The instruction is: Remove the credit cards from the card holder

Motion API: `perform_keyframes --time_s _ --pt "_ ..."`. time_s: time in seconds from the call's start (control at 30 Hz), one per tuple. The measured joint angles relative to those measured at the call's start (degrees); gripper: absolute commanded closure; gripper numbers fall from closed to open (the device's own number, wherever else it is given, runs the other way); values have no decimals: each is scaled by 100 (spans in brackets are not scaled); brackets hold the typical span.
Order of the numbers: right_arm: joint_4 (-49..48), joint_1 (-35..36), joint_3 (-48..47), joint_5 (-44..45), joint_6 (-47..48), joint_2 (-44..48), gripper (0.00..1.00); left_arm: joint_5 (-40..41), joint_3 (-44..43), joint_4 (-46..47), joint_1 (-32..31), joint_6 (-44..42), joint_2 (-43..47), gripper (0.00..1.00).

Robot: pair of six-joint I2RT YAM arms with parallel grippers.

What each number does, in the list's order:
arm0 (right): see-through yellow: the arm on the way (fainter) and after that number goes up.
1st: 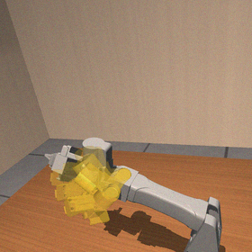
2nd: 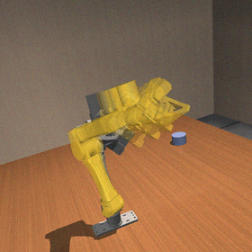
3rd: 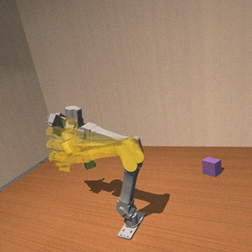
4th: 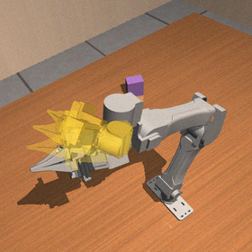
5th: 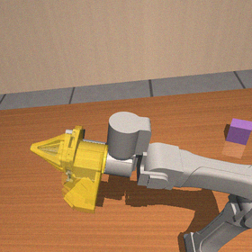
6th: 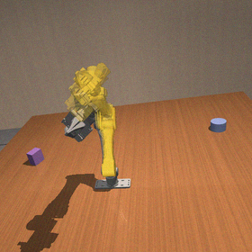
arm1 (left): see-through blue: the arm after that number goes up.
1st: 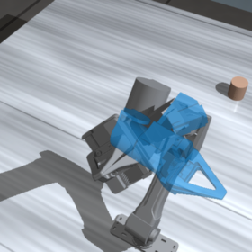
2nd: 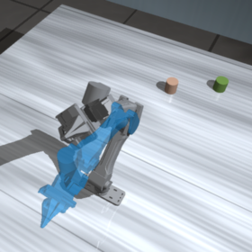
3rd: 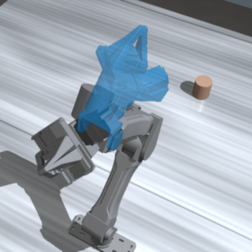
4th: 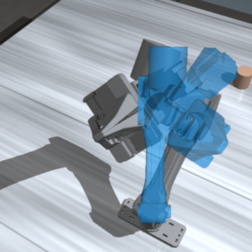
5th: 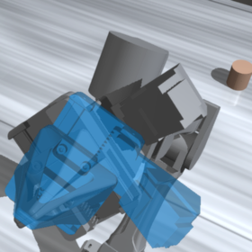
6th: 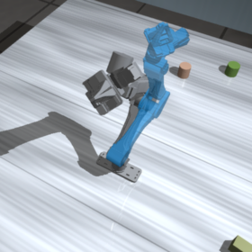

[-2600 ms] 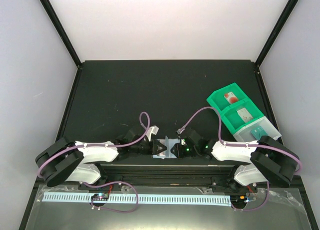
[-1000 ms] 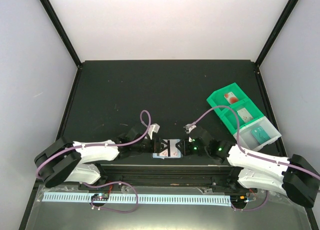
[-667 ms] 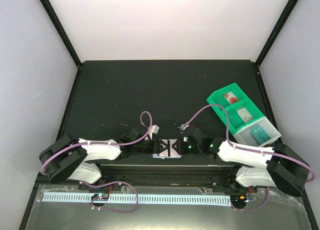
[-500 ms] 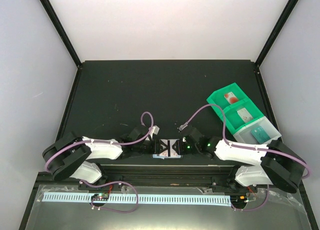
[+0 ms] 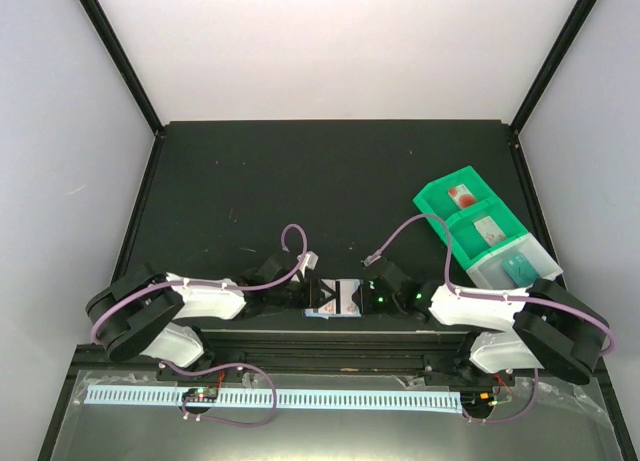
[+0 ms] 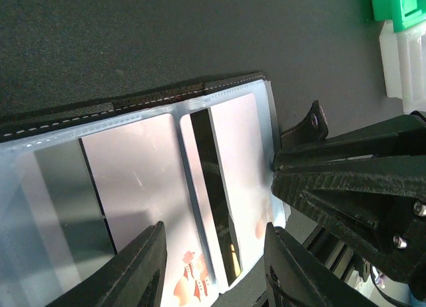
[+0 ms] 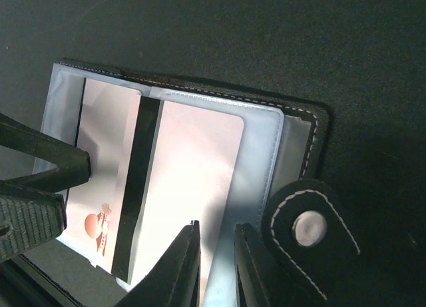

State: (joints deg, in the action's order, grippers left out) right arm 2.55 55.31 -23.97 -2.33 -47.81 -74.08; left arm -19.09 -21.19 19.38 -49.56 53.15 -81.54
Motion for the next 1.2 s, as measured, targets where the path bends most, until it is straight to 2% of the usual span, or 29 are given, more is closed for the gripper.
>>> perform_keyframes --time_s 0.2,0.63,0.83,1.07,1.2 --pt "-184 0 83 63 -68 -28 90 -28 -2 63 2 48 -35 59" --pt "-286 0 127 76 -79 -39 91 -168 98 767 7 433 -376 65" --pt "-299 0 131 76 -79 -39 91 -188 227 1008 7 592 -411 77" --pt "-358 0 160 76 -81 -37 91 -223 258 1075 7 651 -411 97" --pt "-365 0 162 76 -83 -37 91 -328 262 1176 9 673 -411 99"
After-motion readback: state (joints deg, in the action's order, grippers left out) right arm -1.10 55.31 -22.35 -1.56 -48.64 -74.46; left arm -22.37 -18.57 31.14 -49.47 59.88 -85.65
